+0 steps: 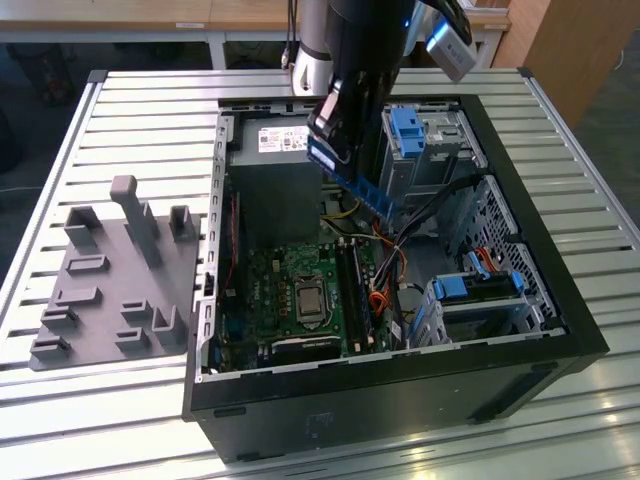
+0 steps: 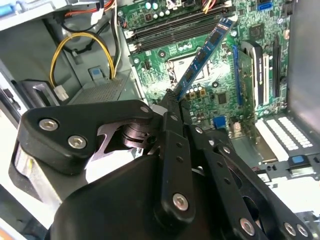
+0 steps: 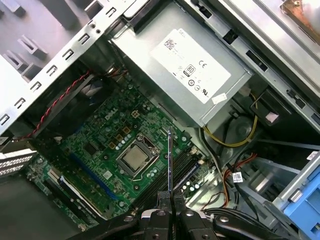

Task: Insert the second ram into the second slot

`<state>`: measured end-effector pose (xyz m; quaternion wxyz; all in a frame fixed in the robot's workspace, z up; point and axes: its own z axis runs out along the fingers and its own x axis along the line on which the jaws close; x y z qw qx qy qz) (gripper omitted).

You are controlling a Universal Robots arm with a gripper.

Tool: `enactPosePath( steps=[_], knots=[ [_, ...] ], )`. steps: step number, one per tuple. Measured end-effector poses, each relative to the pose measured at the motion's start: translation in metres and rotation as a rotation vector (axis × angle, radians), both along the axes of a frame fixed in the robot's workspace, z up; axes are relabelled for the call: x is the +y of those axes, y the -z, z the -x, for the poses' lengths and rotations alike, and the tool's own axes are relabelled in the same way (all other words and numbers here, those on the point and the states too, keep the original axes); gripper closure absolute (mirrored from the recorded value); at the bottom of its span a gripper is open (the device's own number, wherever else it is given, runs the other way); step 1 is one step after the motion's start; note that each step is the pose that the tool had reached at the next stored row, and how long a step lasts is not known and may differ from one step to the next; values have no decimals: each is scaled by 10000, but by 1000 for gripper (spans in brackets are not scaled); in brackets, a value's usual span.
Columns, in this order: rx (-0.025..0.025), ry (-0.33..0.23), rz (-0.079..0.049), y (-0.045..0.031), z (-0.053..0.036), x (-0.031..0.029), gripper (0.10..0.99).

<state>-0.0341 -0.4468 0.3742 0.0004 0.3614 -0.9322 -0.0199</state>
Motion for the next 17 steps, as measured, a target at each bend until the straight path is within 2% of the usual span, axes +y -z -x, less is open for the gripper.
enactPosePath(
  steps=[6,17],
  knots=[
    [0,673,0,1,0,0,953],
    [-1,2229,8,13,0,0,953]
  ],
)
